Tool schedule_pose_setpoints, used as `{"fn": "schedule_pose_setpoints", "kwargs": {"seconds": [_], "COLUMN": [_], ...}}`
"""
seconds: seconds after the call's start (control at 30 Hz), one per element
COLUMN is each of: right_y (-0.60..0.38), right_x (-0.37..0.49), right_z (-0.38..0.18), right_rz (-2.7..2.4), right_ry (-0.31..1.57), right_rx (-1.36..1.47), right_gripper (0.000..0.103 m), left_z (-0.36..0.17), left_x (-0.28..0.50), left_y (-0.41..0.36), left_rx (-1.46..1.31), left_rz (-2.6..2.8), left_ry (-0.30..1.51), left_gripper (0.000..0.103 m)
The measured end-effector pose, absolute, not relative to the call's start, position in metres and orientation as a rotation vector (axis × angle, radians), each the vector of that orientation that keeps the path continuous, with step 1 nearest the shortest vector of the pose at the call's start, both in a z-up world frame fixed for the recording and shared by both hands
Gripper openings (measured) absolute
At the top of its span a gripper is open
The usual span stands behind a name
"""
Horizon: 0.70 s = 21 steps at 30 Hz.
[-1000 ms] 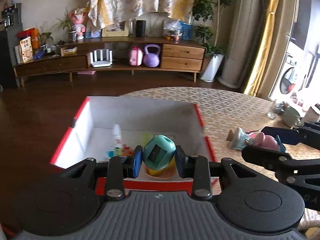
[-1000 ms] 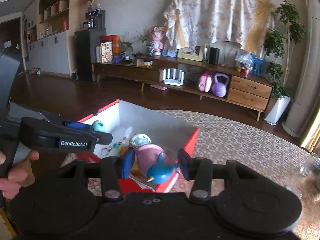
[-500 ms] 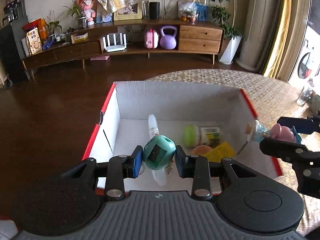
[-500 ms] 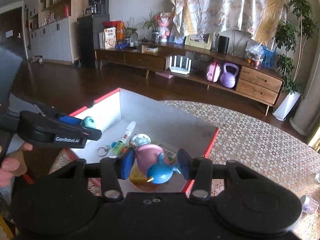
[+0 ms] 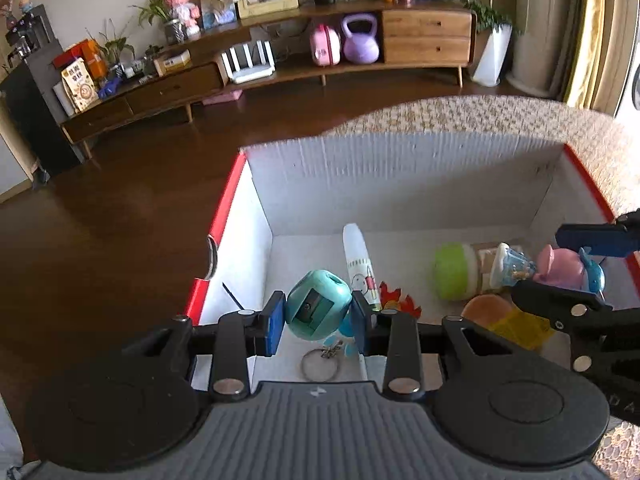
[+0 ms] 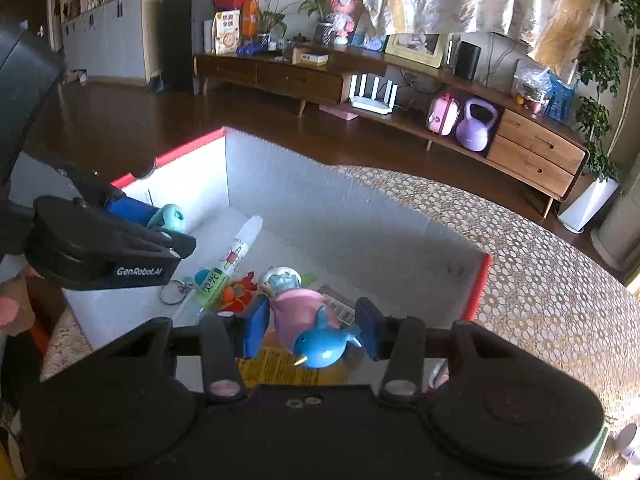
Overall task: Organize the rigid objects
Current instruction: 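Carry the pink-blue figure and teal dispenser over the red box with both tools, then open the right tool to drop the figure while the left tool releases the dispenser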
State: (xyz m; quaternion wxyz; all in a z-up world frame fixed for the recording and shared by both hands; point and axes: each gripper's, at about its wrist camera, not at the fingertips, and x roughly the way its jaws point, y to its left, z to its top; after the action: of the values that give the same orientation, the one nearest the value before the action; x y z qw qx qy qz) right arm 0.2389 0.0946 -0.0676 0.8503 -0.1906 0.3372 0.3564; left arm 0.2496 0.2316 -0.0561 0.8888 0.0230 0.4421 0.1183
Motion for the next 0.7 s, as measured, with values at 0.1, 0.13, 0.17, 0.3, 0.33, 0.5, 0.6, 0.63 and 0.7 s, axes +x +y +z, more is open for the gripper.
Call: {"fn": "schedule_pose_setpoints", "kwargs": {"seconds": [0.1,0.13,0.17,0.3,0.33,0.5,0.6,0.63,0.7], "right_y": [0.101,0.102,0.104,0.107,0.107,0.11,0.112,0.113,0.114], "right_x": [0.242,0.242,0.244,0.247,0.247,0.251,0.251,0.251,0.25], "right_z": [-0.071,-0.073,-0.074,-0.077,-0.077,-0.079,-0.08,-0.081,-0.081], "right_rz": [0.753,0.753,0.752,0.756,0.756,0.751,0.748,0.752,0.753], "right_ry": [0.718,0.722,0.726,0.751,0.761,0.803,0.816,0.823,0.821], "right_rx": [-0.418,-0.423,-0.428,-0.433,-0.43,-0.438,-0.449,-0.453,-0.458], "right_gripper": [0.046,0.046,0.046,0.047,0.047,0.047,0.047,0.047,0.047], "left_z": [-0.064,-0.066,-0.069,-0.077,-0.077,-0.076,-0.076,-0.076,-0.076], "left_x": [0.256,0.257,0.259,0.263,0.264,0.265,0.266,0.266,0.267], "left_y": [0.231,0.232,0.233,0.233,0.234,0.23,0.226,0.224,0.222], "left_rx": [0.063,0.062,0.059,0.048,0.046,0.061,0.079,0.087,0.099], "left_rz": [0.242,0.241,0.236,0.226,0.224,0.202,0.192,0.191,0.188], "left_ry": [0.956,0.967,0.983,1.024,1.026,1.05,1.064,1.065,1.07], "left_gripper": [0.034,0.034,0.034,0.034,0.034,0.034,0.034,0.034,0.034]}}
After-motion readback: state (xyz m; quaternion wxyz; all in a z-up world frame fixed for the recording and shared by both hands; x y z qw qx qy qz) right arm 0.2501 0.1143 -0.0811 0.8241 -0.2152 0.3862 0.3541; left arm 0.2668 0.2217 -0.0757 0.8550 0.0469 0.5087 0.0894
